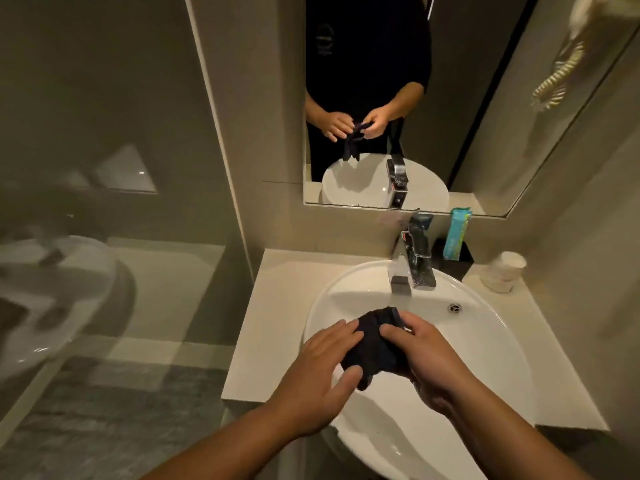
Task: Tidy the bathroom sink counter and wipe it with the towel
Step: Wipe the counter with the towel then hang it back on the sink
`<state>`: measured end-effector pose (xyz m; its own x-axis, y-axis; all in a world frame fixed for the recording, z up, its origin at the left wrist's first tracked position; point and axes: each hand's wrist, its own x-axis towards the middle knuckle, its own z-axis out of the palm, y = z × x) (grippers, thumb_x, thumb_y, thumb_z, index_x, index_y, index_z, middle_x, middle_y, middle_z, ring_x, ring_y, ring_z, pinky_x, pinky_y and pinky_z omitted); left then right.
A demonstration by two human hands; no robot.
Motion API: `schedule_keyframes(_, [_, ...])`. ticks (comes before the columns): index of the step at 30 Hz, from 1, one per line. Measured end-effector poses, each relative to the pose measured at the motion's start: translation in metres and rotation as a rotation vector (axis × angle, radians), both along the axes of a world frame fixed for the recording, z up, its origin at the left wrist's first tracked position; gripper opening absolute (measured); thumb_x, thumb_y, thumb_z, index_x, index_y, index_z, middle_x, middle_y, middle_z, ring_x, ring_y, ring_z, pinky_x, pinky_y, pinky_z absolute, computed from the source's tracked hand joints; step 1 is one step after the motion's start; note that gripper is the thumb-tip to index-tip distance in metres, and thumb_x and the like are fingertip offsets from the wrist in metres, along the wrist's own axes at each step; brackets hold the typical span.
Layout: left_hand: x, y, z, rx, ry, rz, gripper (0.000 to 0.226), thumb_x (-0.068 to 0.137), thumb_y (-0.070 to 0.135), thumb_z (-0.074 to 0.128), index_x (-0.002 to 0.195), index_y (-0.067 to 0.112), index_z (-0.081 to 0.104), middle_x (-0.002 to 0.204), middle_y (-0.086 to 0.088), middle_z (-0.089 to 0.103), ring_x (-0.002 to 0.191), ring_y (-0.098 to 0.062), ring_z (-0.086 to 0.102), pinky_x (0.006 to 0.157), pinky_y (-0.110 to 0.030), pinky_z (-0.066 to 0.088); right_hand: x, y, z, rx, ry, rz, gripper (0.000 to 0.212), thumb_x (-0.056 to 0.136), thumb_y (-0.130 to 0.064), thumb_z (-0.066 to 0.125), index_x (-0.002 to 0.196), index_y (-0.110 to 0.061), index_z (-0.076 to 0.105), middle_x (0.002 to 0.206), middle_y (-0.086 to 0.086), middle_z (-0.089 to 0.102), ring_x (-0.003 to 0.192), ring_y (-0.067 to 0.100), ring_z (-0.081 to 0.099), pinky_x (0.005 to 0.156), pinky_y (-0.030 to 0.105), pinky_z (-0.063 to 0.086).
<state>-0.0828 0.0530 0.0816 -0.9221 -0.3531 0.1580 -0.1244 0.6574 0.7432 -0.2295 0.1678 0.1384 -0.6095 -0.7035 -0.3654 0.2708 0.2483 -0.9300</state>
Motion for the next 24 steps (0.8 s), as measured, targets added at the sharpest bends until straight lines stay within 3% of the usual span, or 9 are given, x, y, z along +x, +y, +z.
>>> schedule_keyframes(2, [-0.01,-0.011,0.001,0.236,0.001,0.083,0.047,0.093,0.042,0.043,0.135,0.056,0.026,0.144,0.033,0.025,0.134,0.011,0.023,0.111,-0.018,0.019,-0.005,0.016,0.006,-0.018,0.051,0.003,0.018,0.092,-0.011,0.055,0.102,-0.017,0.068,0.099,0.012,0.074,0.092,0.029,0.071,0.077,0.043,0.06])
schedule_keyframes(5, [-0.036,-0.021,0.004,0.377,-0.124,0.031,0.048,0.094,0.037,0.049,0.137,0.049,0.033,0.137,0.028,0.037,0.125,0.004,0.037,0.101,-0.018,0.029,-0.014,0.04,0.011,-0.04,0.107,0.039,0.019,0.093,-0.012,0.055,0.103,-0.021,0.068,0.101,0.009,0.073,0.094,0.028,0.07,0.077,0.039,0.059])
schedule_keyframes(8, [-0.06,-0.02,0.01,0.274,-0.187,-0.126,0.04,0.092,0.035,0.054,0.131,0.041,0.047,0.128,0.02,0.054,0.112,0.002,0.049,0.092,-0.014,0.036,-0.022,0.065,0.012,-0.049,0.185,0.035,0.023,0.094,-0.012,0.054,0.105,-0.027,0.067,0.104,0.003,0.072,0.1,0.024,0.068,0.08,0.035,0.057])
schedule_keyframes(11, [-0.073,-0.004,0.016,0.156,-0.153,-0.216,0.021,0.089,0.03,0.057,0.107,0.036,0.064,0.105,0.018,0.064,0.095,0.004,0.054,0.079,-0.009,0.04,-0.03,0.095,0.009,-0.026,0.289,0.02,0.036,0.094,-0.011,0.053,0.11,-0.041,0.065,0.11,-0.012,0.068,0.108,0.019,0.063,0.088,0.038,0.056])
schedule_keyframes(16, [-0.071,0.036,0.025,-0.044,-0.052,-0.179,0.014,0.089,0.028,0.06,0.098,0.033,0.068,0.083,0.023,0.056,0.082,0.008,0.051,0.068,-0.008,0.035,-0.043,0.152,0.0,0.079,0.47,0.057,0.05,0.095,-0.015,0.054,0.121,-0.058,0.051,0.132,-0.018,0.052,0.122,0.011,0.052,0.103,0.041,0.047])
schedule_keyframes(21, [-0.053,0.093,0.036,-0.294,0.054,-0.133,0.013,0.089,0.028,0.059,0.098,0.03,0.067,0.081,0.02,0.053,0.075,0.001,0.045,0.069,-0.012,0.032,-0.048,0.202,-0.004,0.149,0.598,0.191,0.043,0.092,-0.009,0.054,0.107,-0.049,0.059,0.114,-0.013,0.064,0.107,0.008,0.059,0.095,0.037,0.052])
schedule_keyframes(24, [-0.032,0.138,0.038,-0.305,0.085,-0.057,0.013,0.088,0.025,0.058,0.097,0.027,0.067,0.083,0.013,0.06,0.078,-0.005,0.046,0.07,-0.02,0.038,-0.045,0.234,-0.004,0.182,0.661,0.276,0.039,0.088,-0.008,0.056,0.089,-0.047,0.064,0.1,-0.016,0.065,0.096,0.006,0.062,0.083,0.028,0.054])
